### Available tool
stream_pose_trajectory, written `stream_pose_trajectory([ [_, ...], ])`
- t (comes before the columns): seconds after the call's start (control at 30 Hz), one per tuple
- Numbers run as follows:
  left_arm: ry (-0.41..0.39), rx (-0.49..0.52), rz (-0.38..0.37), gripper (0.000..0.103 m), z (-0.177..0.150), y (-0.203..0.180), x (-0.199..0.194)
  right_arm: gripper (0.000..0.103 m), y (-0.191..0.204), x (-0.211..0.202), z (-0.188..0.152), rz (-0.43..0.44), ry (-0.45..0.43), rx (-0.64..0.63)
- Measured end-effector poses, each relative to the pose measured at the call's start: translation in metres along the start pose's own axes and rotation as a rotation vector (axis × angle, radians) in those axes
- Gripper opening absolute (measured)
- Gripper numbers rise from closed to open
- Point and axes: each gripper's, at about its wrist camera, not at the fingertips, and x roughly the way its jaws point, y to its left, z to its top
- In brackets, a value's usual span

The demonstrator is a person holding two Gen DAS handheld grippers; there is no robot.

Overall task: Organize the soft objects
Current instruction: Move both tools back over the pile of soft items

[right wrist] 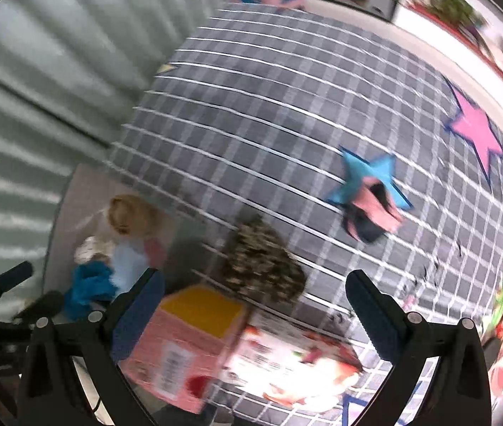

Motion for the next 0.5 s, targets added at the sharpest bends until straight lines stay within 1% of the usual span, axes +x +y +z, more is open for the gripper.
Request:
stream_pose_trajectory([
  [0.27, 0.033, 0.073, -0.029, 0.103, 0.009, -0.055, 0.003, 0.103, -0.075, 0.02, -0.013, -0.013, 0.033, 0.152],
  [0.4, 0.055, 0.101, -0.033, 0.103, 0.012, -0.082, 0.009, 0.103, -0.104, 0.037, -0.012, -0.015, 0.05, 0.213],
  [0.5, 0.068, 0.12, -0.022, 0.103, 0.018, -0.1, 0.015, 0.103, -0.118, 0.049, -0.006, -0.018, 0.055, 0.227],
])
